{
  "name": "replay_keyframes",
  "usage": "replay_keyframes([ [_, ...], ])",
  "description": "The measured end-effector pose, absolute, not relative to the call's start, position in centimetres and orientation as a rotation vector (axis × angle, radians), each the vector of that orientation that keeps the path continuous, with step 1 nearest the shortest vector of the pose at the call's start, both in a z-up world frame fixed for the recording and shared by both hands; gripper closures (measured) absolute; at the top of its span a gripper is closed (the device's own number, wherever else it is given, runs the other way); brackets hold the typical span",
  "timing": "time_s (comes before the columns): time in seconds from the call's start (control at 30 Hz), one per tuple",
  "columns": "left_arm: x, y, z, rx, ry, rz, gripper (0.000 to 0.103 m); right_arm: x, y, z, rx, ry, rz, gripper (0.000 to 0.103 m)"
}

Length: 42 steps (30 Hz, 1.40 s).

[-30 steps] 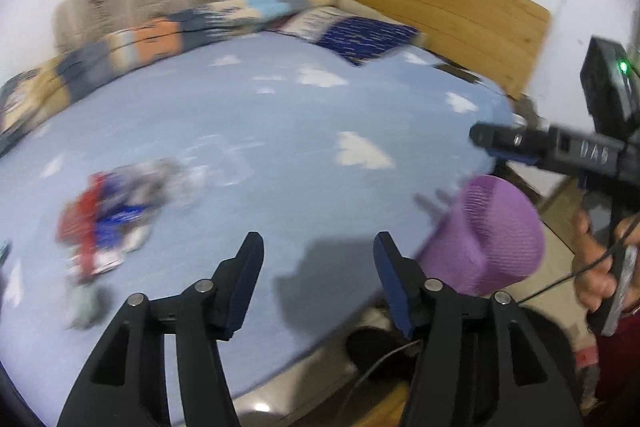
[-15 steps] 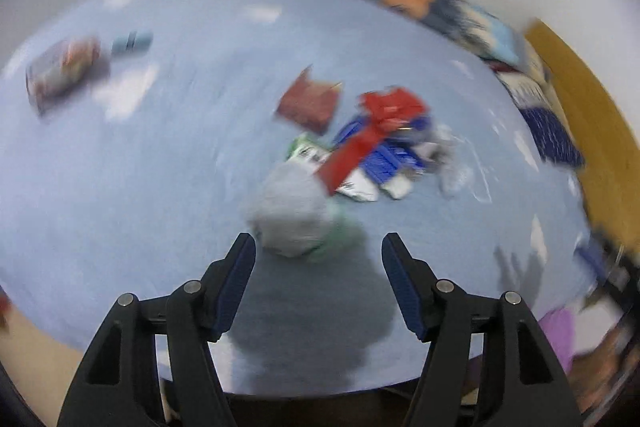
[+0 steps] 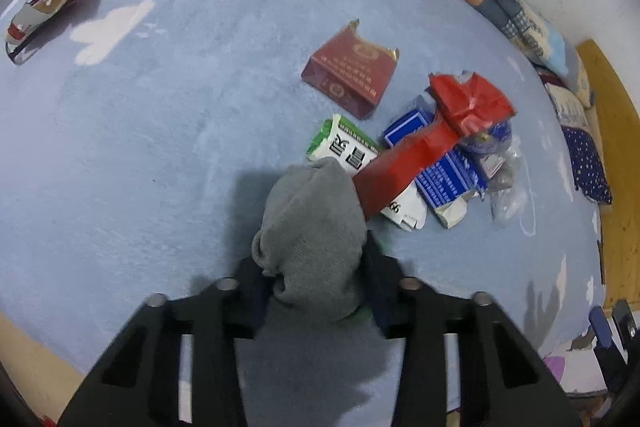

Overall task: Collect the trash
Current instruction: 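Grasp the grey sock with the left tool, then grasp the clear plastic bag with the right tool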

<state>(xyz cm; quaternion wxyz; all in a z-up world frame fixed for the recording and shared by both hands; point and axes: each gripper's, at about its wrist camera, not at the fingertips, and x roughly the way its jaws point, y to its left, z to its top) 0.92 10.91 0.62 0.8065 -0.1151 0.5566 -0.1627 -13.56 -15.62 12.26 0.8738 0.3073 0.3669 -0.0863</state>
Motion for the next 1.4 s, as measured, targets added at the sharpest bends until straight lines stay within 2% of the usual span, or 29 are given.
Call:
replay_keyframes([
  [0.27, 0.0, 12.4, 4.6, -0.225, 1.041, -0.346, 0.074, -4.9, -15.4, 11.2, 0.627, 0.862, -0.126, 0.038],
  [0.57, -0.6, 12.2, 5.7, -0.179, 1.013, -0.402, 0.074, 3.7, -14.7, 7.0, 0.541, 0.86, -0.161, 0.038],
  [0.73, -1.1, 11.6, 6.2, -0.139, 0.99, -0.415, 0.074, 6.5, -14.2, 3.9, 0.454, 0.941, -0.166, 0.039],
  [0.77, -1.2, 11.4, 6.2, -0.132, 0.988, -0.417, 0.074, 6.6, -14.4, 3.6, 0.454, 0.942, -0.165, 0.044],
  [0.8, -1.2, 11.3, 6.2, -0.126, 0.987, -0.42, 0.074, 6.4, -14.6, 3.6, 0.461, 0.929, -0.164, 0.068],
  [0.83, -1.3, 11.2, 6.3, -0.123, 0.986, -0.423, 0.074, 6.4, -14.8, 3.6, 0.464, 0.946, -0.16, 0.085],
  [1.4, -4.2, 9.7, 8.4, -0.063, 0.857, -0.506, 0.074, -3.7, -16.4, 12.2, 0.573, 0.76, -0.101, 0.087],
])
